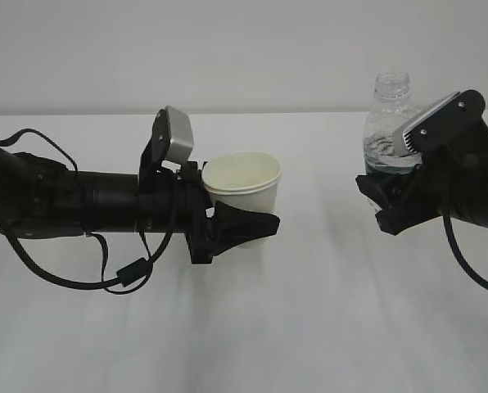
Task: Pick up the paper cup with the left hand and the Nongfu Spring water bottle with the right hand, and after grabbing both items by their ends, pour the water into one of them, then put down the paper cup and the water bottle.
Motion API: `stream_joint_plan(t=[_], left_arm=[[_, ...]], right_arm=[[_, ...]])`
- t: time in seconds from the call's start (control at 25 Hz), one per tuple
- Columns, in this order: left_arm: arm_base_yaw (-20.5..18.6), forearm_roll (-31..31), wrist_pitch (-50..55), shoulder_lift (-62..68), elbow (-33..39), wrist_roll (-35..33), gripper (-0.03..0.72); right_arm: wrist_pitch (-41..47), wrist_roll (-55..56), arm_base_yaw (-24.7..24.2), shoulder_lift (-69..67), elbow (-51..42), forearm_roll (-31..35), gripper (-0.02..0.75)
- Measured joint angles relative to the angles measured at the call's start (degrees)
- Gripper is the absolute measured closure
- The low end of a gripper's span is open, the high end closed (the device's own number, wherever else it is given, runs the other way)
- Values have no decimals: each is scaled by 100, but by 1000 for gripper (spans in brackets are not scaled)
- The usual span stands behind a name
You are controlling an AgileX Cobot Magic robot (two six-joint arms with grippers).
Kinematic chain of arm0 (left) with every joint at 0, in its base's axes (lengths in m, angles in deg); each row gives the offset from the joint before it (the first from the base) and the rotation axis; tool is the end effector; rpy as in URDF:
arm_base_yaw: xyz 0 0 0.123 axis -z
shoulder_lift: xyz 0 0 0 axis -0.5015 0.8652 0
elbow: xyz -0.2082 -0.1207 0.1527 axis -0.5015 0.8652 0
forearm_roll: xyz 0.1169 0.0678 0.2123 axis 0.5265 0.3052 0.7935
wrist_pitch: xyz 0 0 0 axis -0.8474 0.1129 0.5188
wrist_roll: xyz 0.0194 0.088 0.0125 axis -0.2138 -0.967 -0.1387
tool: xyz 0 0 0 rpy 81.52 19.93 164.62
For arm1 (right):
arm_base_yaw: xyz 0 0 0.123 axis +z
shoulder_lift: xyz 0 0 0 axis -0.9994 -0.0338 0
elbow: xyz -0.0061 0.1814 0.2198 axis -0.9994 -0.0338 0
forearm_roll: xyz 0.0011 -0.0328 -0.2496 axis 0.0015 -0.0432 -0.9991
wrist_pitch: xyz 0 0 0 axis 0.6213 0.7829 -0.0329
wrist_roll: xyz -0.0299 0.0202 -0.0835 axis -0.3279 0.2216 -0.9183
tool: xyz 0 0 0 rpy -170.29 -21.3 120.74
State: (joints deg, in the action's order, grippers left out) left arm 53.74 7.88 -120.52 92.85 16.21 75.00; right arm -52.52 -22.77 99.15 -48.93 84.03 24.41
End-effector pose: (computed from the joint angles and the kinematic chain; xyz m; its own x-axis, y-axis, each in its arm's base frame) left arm 0.3110 -0.2162 0.1403 -0.1352 0.1776 -0.9748 0.9733 0.2081 -0.0971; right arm 0.2872 0.0746 0.1783 -0.2350 -0.4968 -0.8355 -0.5240 0.7887 -0.3216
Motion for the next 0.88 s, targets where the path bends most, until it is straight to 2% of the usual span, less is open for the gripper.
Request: stream_joint_plan(t=[0.32, 0.64, 0.88], left_arm=[[217, 51, 0, 0, 0, 0, 230], [307, 63, 0, 0, 0, -79, 231], [365, 89, 65, 0, 0, -143, 232]], right_arm=[[448, 10, 78, 280, 24, -373, 247], [1357, 0, 310, 426, 321, -1046, 247], [1490, 0, 324, 594, 332, -1373, 247]])
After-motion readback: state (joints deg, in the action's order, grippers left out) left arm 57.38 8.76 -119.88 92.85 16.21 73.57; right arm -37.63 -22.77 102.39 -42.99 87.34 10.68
